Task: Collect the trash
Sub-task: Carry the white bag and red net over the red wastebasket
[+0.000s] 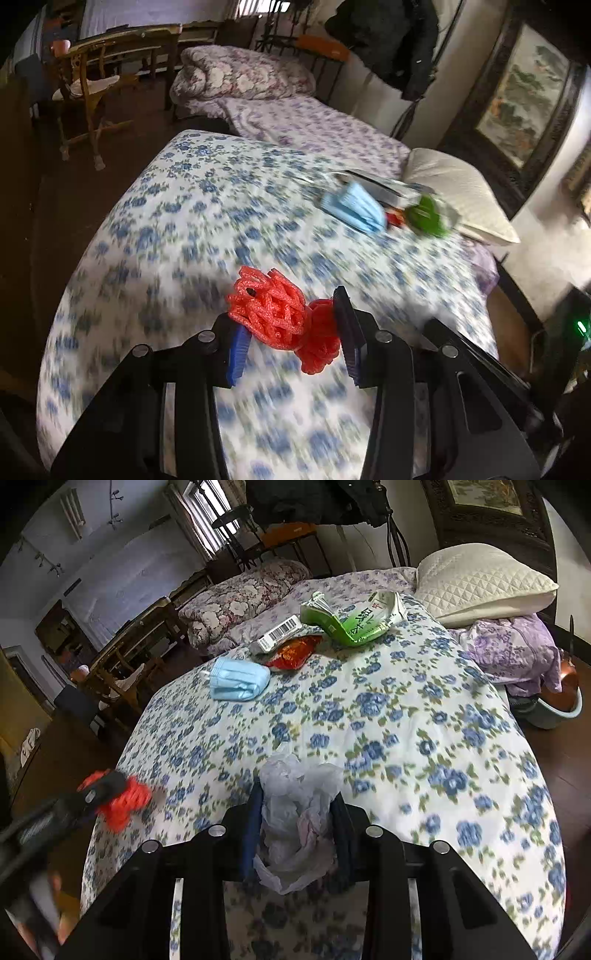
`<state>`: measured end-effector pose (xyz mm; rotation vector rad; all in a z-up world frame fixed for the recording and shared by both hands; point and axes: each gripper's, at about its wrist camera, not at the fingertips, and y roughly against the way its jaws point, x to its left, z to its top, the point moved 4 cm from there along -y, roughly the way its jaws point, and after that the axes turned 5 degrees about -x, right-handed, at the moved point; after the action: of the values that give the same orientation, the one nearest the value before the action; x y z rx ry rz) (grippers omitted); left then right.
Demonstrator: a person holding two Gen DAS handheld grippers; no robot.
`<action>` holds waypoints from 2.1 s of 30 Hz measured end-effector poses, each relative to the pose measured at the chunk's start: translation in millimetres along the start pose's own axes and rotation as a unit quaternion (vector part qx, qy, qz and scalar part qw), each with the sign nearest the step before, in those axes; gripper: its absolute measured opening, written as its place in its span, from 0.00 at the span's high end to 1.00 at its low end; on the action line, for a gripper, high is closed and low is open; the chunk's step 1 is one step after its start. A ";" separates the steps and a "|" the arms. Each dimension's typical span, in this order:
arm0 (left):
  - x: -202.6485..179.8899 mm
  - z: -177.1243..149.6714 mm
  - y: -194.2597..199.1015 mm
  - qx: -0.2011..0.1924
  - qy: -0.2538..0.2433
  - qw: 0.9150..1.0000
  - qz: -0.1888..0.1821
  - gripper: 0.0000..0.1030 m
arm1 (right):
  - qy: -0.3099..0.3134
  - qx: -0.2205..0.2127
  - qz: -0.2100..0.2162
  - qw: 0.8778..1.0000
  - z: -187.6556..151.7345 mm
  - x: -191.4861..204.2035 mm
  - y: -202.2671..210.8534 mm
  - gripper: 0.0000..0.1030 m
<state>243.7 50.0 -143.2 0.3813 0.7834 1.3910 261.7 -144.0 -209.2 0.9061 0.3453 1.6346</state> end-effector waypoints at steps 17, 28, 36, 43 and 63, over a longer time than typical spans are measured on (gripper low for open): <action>-52.9 -46.7 81.7 -0.026 -0.047 0.998 -0.026 0.59 | 0.030 -0.013 -0.002 0.999 -20.9 8.0 68.4 0.73; -91.8 -54.5 95.5 -0.021 -0.082 0.996 -0.038 0.59 | 0.018 -0.040 0.000 0.999 -21.4 -31.1 129.9 0.75; -198.7 -95.3 80.6 0.022 -0.180 0.977 -0.109 0.58 | 0.002 -0.042 -0.061 0.997 -28.5 -125.1 177.9 0.75; -294.1 -143.8 41.6 0.082 -0.237 0.954 -0.163 0.58 | -0.033 -0.020 -0.158 0.987 -61.0 -231.8 202.0 0.75; -397.1 -290.2 -81.7 0.216 -0.314 0.914 -0.139 0.58 | -0.189 0.108 -0.208 0.954 -207.8 -402.7 132.0 0.75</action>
<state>108.7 -405.5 -294.8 0.9689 0.5677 0.7409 30.2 -504.1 -407.9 1.1960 0.4196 1.0234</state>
